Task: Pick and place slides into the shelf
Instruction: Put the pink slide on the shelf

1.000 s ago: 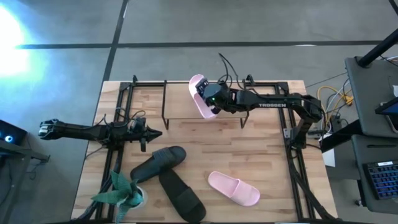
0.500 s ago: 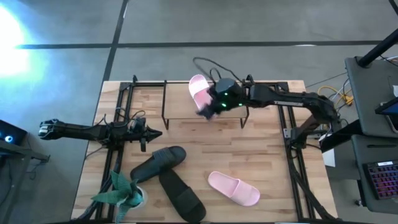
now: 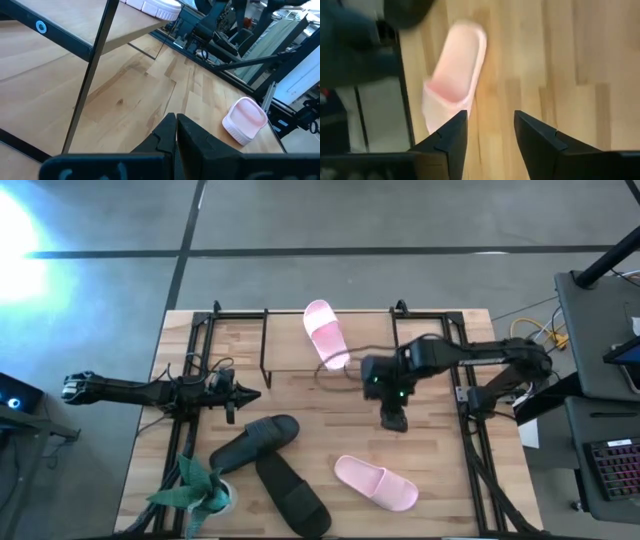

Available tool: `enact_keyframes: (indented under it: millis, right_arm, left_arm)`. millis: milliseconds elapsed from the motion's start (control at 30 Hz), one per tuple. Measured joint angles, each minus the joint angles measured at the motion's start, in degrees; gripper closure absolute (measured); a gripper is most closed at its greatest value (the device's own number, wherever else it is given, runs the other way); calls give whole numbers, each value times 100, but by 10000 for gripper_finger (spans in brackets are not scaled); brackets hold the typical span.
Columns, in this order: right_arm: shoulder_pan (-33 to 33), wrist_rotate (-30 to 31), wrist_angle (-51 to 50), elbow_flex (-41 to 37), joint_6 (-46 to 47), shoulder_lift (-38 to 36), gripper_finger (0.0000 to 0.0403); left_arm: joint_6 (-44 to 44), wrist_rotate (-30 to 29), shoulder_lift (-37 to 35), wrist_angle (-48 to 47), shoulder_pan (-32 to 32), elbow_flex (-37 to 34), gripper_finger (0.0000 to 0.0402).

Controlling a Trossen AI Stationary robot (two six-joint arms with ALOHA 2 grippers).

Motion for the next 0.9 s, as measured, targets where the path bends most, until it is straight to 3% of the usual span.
enact_keyframes:
  millis: [267,633,900]
  right_arm:
    - [961,13,-13,0,-963,621,246]
    - [1784,31,213,0,-2454,1462,245]
    - [2142,-352,636,68,-2232,1918,245]
  left_arm:
    - [-1,0,2,1,0,0,402]
    - [1,0,2,1,0,0,402]
    - [-1,0,2,-1,0,0,402]
